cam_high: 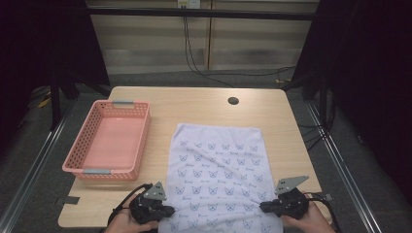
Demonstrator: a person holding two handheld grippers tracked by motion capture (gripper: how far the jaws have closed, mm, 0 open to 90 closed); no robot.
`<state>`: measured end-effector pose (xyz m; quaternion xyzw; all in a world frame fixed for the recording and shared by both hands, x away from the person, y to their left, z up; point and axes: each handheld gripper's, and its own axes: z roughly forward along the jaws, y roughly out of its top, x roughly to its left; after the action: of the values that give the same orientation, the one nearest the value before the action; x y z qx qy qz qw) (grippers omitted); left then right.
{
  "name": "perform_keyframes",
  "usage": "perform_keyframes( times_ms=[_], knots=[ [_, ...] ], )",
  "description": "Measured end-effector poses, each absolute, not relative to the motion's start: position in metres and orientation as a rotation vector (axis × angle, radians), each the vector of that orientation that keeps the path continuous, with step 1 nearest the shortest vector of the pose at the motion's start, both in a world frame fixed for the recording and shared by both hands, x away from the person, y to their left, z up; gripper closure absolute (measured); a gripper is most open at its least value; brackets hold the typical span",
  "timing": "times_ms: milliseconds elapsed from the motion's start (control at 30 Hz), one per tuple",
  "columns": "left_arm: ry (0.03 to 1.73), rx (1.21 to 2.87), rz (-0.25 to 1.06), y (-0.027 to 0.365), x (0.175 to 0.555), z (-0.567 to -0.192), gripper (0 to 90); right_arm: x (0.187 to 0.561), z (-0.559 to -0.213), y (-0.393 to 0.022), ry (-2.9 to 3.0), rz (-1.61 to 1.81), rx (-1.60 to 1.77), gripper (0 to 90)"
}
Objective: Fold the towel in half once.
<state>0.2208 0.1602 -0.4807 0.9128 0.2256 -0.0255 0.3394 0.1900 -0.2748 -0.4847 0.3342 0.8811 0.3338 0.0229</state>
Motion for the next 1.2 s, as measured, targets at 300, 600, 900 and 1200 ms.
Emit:
perform_keyframes(
  times_ms=[300,600,900,1200],
  knots=[
    [0.729,2.195,0.010,0.150,0.285,-0.483,65.5,0.235,-0.475,-0.289,2.480,1.185,1.144,60.2],
    [0.670,2.304,0.123,0.129,0.291,-0.494,80.4,0.253,-0.495,-0.282,2.489,0.999,1.120,65.0],
    [0.633,2.319,0.085,0.132,0.270,-0.494,89.8,0.231,-0.492,-0.291,2.526,0.958,1.129,89.3],
    [0.553,2.355,-0.026,0.131,0.227,-0.489,87.4,0.192,-0.484,-0.297,2.689,0.907,1.092,87.6]
  ],
)
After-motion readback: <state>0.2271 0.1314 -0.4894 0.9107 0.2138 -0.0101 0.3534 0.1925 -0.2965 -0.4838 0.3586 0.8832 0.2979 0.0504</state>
